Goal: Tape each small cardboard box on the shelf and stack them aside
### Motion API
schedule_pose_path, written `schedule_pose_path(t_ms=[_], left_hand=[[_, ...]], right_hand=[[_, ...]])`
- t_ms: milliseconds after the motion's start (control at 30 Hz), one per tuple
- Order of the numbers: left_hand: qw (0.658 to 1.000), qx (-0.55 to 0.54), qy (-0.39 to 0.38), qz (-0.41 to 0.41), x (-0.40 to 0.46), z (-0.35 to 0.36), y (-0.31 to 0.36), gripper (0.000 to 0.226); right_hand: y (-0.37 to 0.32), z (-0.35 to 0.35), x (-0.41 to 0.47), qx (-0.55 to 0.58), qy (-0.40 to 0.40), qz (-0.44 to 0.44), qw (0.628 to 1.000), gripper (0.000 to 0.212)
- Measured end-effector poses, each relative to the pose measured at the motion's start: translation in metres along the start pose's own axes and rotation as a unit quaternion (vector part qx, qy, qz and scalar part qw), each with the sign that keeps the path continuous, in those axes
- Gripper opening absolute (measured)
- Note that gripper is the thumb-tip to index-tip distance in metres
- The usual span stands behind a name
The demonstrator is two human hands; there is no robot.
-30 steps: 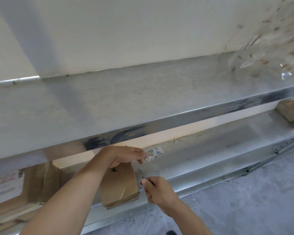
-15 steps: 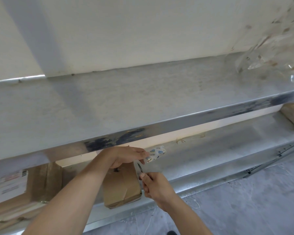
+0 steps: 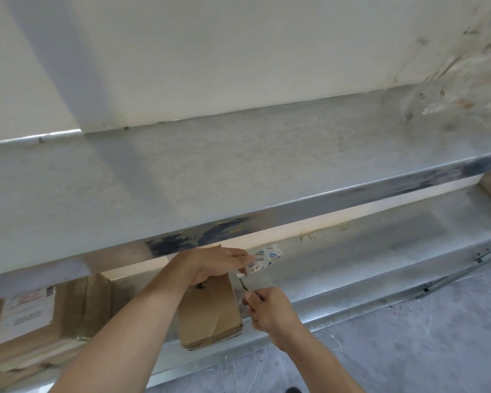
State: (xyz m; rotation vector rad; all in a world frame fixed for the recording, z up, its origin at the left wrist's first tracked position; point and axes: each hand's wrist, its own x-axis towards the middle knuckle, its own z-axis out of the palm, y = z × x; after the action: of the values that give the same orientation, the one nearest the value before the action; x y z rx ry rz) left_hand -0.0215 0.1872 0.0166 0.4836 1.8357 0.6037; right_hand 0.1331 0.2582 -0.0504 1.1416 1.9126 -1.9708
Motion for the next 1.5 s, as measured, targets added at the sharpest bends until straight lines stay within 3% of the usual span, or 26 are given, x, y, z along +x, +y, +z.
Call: schedule_pose_path(t_ms=[67, 167, 267, 367, 400, 467, 533, 633, 767, 867, 1133, 1500], left_hand=[[1.000, -0.006, 0.007, 0.005, 0.003, 0.000, -0.004, 0.061], [1.000, -0.005, 0.019, 0.018, 0.007, 0.000, -0.009, 0.059], [0.999, 0.011, 0.026, 0.025, 0.007, 0.001, -0.011, 0.043], [0.998, 0.026, 0.049, 0.033, 0.009, 0.003, -0.013, 0.047], [0.997, 0.029, 0.054, 0.036, 0.010, 0.004, -0.014, 0.047], [0.998, 0.019, 0.052, 0.040, 0.008, 0.006, -0.013, 0.040], [0.997, 0.003, 0.062, 0.040, 0.008, 0.008, -0.014, 0.033], [0.995, -0.009, 0.089, 0.048, 0.006, 0.009, -0.017, 0.031], [0.991, 0.050, 0.106, 0.067, 0.004, 0.011, -0.018, 0.024], [0.991, 0.052, 0.103, 0.074, 0.004, 0.009, -0.023, 0.012], [0.989, -0.027, 0.125, 0.071, -0.002, 0.020, -0.018, 0.032], [0.946, -0.179, 0.252, 0.099, -0.018, 0.036, -0.023, 0.030]], right_hand=[[0.002, -0.012, 0.005, -0.145, 0.027, -0.010, 0.989, 0.038], [-0.004, -0.041, 0.016, -0.396, 0.081, -0.022, 0.915, 0.034], [-0.004, -0.067, 0.033, -0.488, 0.103, -0.036, 0.866, 0.025], [-0.003, -0.081, 0.042, -0.566, 0.101, -0.065, 0.816, 0.029], [-0.001, -0.086, 0.046, -0.563, 0.106, -0.082, 0.816, 0.041], [-0.002, -0.095, 0.050, -0.481, 0.093, -0.170, 0.855, 0.080], [-0.014, -0.099, 0.051, -0.387, 0.033, -0.282, 0.877, 0.095], [-0.040, -0.087, 0.055, -0.400, -0.025, -0.369, 0.839, 0.073], [-0.057, -0.078, 0.059, -0.421, -0.003, -0.386, 0.821, 0.047], [-0.062, -0.083, 0.058, -0.426, 0.023, -0.375, 0.823, 0.044], [-0.058, -0.076, 0.053, -0.417, 0.037, -0.334, 0.844, 0.047], [-0.050, -0.068, 0.030, -0.378, 0.085, -0.355, 0.851, 0.048]])
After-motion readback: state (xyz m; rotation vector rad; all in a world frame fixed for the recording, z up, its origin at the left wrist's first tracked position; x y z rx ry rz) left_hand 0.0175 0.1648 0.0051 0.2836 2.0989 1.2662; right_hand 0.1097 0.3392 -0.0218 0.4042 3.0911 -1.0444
